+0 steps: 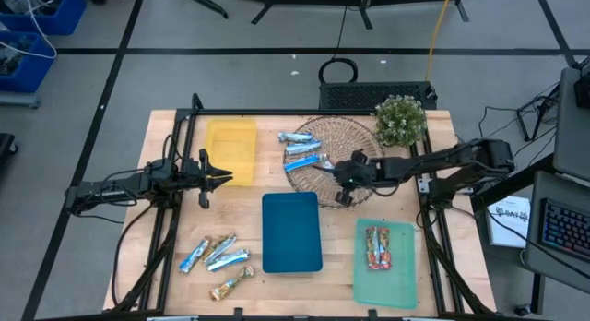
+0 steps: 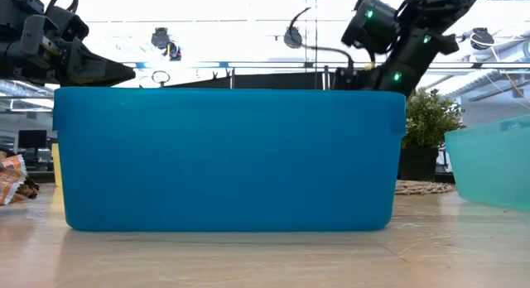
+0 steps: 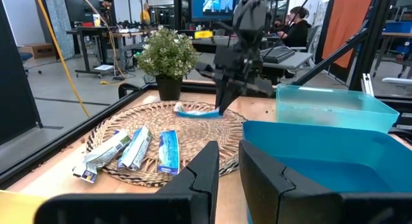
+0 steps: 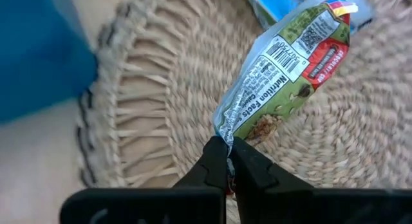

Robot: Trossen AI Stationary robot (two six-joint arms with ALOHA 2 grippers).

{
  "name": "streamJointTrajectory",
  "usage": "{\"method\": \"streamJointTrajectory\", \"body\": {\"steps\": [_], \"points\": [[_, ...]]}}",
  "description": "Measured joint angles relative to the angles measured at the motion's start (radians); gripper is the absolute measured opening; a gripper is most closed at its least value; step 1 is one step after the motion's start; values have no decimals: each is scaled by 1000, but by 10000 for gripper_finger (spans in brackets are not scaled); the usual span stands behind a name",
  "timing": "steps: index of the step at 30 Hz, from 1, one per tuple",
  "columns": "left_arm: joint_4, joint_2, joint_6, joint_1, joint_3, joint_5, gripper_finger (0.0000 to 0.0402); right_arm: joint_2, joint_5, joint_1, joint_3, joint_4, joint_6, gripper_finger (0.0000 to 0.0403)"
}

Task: Pick and place Granola Bars by type
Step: Put the red granola bar into the green bin

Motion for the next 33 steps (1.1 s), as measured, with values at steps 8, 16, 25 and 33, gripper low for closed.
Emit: {"method": "streamJointTrajectory", "body": {"steps": [8,16,25,33], "points": [[0,0,0,0,0,0,67,-144,1,47,0,2,0,0],[0,0,0,0,0,0,67,-258,2,87,0,-9,-7,0],[0,0,0,0,0,0,67,-359,2,121,-35,-18,-8,1],[0,0,0,0,0,0,67,-521,-2,136,-195,77,9,2]]}}
